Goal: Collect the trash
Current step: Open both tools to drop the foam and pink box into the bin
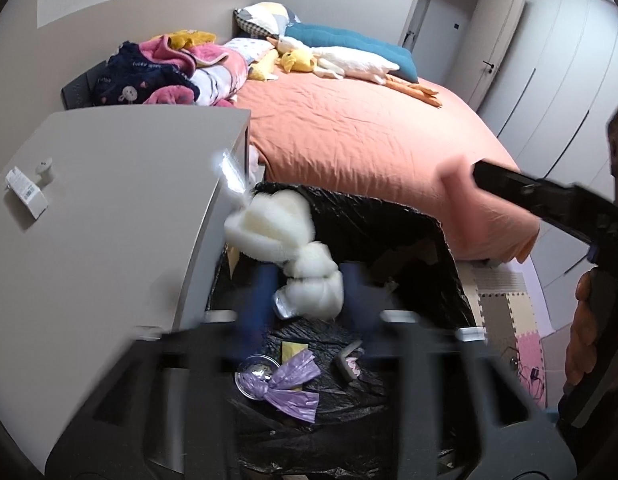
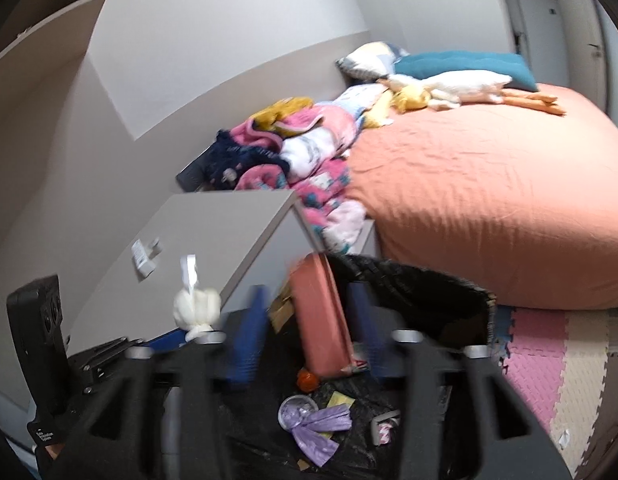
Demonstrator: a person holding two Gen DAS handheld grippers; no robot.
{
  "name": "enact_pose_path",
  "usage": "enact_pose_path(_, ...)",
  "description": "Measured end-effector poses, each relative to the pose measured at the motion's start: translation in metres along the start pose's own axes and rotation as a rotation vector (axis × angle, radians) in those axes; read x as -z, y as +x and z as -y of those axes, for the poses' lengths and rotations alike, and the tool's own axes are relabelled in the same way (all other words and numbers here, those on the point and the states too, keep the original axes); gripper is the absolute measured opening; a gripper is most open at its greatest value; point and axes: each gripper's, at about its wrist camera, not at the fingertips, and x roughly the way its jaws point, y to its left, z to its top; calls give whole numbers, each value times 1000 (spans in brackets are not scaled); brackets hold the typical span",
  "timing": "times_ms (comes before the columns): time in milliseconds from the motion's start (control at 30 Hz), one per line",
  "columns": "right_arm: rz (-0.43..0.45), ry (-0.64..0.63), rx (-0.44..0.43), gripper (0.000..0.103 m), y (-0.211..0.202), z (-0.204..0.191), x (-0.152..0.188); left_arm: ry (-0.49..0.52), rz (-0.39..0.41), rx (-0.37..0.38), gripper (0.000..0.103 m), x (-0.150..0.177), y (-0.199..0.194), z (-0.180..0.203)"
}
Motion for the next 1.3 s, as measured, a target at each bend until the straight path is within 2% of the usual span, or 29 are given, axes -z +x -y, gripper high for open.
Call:
enact_pose_path(33, 18, 6, 22, 73, -4, 2, -1, -4, 11, -12, 92, 0, -1, -1)
enact_pose_path(133, 31, 7, 41, 74, -7, 6, -3, -3, 34, -21, 96, 0, -7, -2)
enact_pose_path(733, 13, -13, 35, 76, 3, -6, 0, -3, 56, -19, 96, -1, -15, -10)
enact_pose_path(1300, -20, -50, -8, 76, 33, -43, -2, -41, 67, -58, 96, 1, -21, -49)
